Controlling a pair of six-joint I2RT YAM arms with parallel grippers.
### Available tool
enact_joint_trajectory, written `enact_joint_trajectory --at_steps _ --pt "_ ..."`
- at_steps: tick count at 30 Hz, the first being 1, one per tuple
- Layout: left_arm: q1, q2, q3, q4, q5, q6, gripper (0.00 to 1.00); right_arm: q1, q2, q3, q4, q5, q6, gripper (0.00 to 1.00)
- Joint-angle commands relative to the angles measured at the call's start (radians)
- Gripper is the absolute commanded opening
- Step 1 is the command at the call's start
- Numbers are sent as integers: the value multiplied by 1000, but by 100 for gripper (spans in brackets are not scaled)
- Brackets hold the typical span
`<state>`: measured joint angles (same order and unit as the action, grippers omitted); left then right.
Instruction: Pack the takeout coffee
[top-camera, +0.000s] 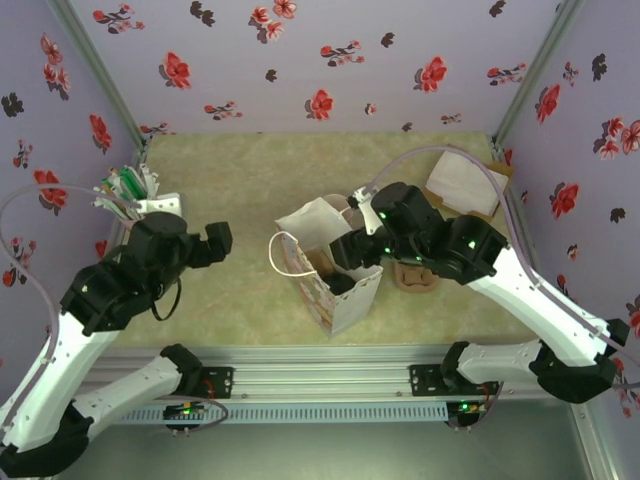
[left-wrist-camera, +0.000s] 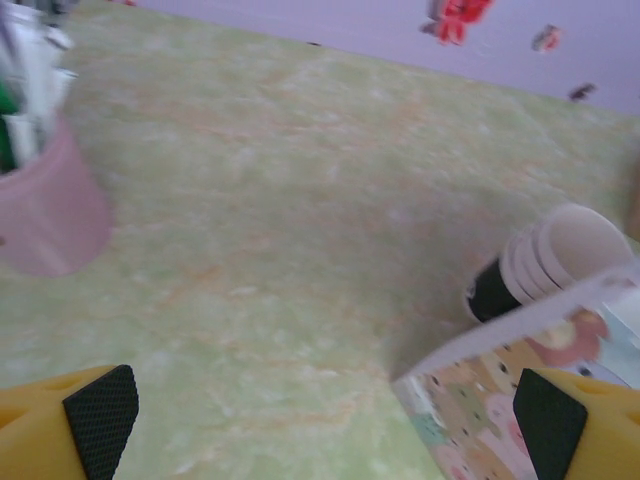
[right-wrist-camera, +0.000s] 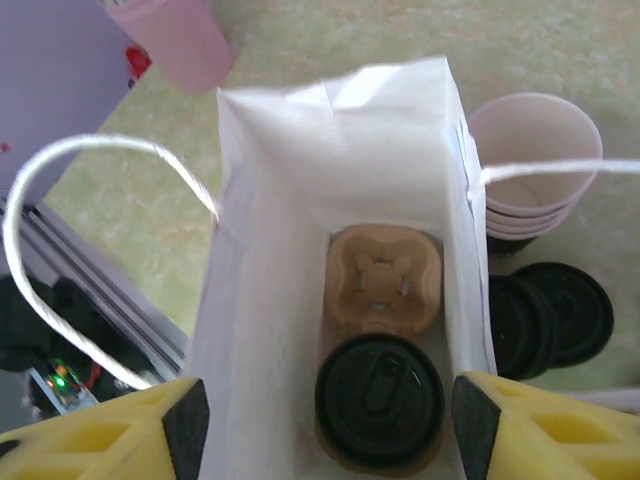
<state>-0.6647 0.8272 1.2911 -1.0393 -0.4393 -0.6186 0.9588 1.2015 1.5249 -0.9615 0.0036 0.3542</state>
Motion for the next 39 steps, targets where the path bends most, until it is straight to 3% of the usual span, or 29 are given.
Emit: enact_joint_trajectory --at_steps 1,7,17,22,25,29,35,39 --pt "96 42 86 -114 -39 46 100 -14 43 91 15 -9 -23 71" --pt "304 165 198 -195 -30 108 99 -23 112 138 17 -37 -11 71" --pt "639 332 288 -144 -9 212 99 -27 102 83 46 -51 3 71" --pt "780 440 298 -83 122 252 94 -34 73 48 58 -50 6 71" --pt "828 510 309 -49 198 273 86 -38 60 32 62 -48 5 71" --pt "850 588 335 -32 204 306 76 -46 35 2 70 -48 4 71" --pt "895 655 371 -6 231 336 70 -68 9 -37 87 -62 -4 71" --pt "901 682 393 -12 239 339 55 -89 5 -56 103 -85 -7 71"
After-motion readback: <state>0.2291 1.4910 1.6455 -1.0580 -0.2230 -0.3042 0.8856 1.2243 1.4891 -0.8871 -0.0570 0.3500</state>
